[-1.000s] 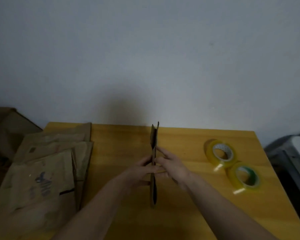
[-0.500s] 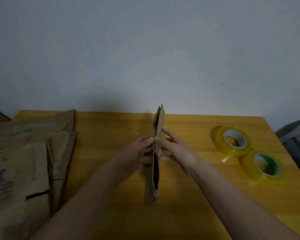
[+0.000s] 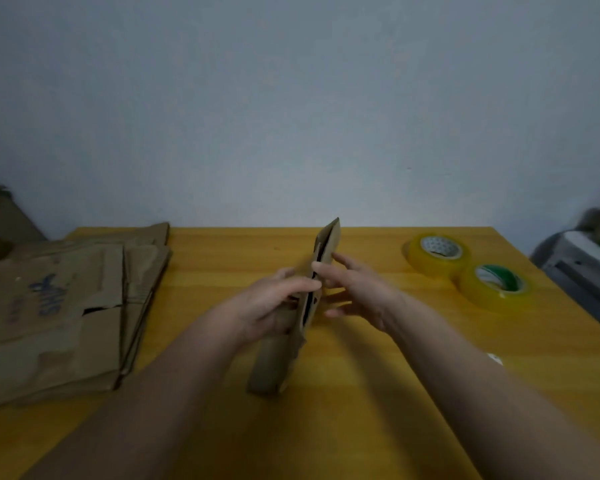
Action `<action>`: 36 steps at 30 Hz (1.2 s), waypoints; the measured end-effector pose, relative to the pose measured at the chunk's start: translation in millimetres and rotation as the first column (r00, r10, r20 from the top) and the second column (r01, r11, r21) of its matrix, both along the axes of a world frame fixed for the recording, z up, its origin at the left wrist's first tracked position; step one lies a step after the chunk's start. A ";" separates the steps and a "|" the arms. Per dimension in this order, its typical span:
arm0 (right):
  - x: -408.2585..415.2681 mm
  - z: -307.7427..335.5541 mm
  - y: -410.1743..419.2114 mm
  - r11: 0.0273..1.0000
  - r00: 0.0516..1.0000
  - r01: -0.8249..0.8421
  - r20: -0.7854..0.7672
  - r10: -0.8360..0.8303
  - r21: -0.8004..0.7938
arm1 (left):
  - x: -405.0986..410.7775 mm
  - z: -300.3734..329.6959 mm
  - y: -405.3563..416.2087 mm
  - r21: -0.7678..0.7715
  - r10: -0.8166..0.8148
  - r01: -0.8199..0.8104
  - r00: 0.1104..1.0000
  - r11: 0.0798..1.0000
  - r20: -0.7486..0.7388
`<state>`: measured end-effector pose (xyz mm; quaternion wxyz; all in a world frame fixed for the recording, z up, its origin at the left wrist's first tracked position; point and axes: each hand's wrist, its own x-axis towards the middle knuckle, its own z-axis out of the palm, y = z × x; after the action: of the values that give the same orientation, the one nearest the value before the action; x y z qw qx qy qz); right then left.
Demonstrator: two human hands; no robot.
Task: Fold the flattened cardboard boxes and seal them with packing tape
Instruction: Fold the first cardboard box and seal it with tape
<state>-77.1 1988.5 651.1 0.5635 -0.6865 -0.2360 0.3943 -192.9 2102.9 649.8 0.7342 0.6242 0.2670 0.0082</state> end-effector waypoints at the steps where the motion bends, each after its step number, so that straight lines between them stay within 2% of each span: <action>1: -3.2 -0.8 -4.3 1.000 1.000 0.012 -0.014 -0.012 0.005 | -6.4 0.7 -4.7 0.003 0.017 -0.017 1.000 1.000 0.002; 4: -13.7 -2.9 -10.5 0.999 0.998 0.028 -0.061 -0.027 0.021 | -23.2 1.9 -20.3 0.089 -0.005 0.006 1.000 0.996 -0.007; 7: -20.0 -4.6 -9.5 0.999 0.998 0.048 -0.030 -0.048 0.004 | -32.6 -2.2 -26.2 0.177 -0.017 0.023 0.999 0.984 -0.033; 11: -20.3 -6.7 -2.1 0.987 0.991 0.129 0.049 -0.125 -0.093 | -36.2 -3.0 -22.0 0.168 0.026 -0.010 0.995 0.986 -0.097; 14: -17.2 -4.8 5.6 0.980 0.982 0.184 0.061 -0.180 -0.069 | -37.1 0.1 -17.6 0.263 0.057 0.000 0.976 0.965 -0.212; 17: -17.1 -2.2 11.6 0.985 0.987 0.137 0.102 -0.126 -0.102 | -40.3 1.8 -11.4 0.335 -0.024 0.148 0.938 0.930 -0.346; 19: -18.4 -1.2 13.0 0.988 0.987 0.110 0.130 -0.095 -0.107 | -40.7 6.0 -7.1 0.309 -0.012 0.128 0.936 0.942 -0.351; 22: -18.2 7.5 10.2 0.996 0.974 0.068 0.219 -0.055 -0.053 | -38.6 19.3 2.0 0.262 0.167 -0.106 0.960 0.959 -0.223; 25: -20.0 26.0 5.6 1.000 0.944 0.029 0.330 -0.023 -0.013 | -36.1 32.9 8.9 0.178 0.312 -0.290 0.944 0.940 -0.108; 31: -20.5 68.0 -8.4 1.000 0.898 0.000 0.440 0.011 -0.025 | -28.6 59.5 22.4 -0.031 0.319 -0.322 0.945 0.946 -0.080; 36: -20.1 72.8 -13.7 0.995 0.895 -0.011 0.443 0.054 -0.099 | -22.6 49.1 16.4 -0.075 0.294 -0.306 0.946 0.949 -0.141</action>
<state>-97.2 1974.9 723.8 0.4549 -0.7802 -0.3513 0.2468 -215.5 2119.3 698.9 0.7349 0.5396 0.4054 0.0671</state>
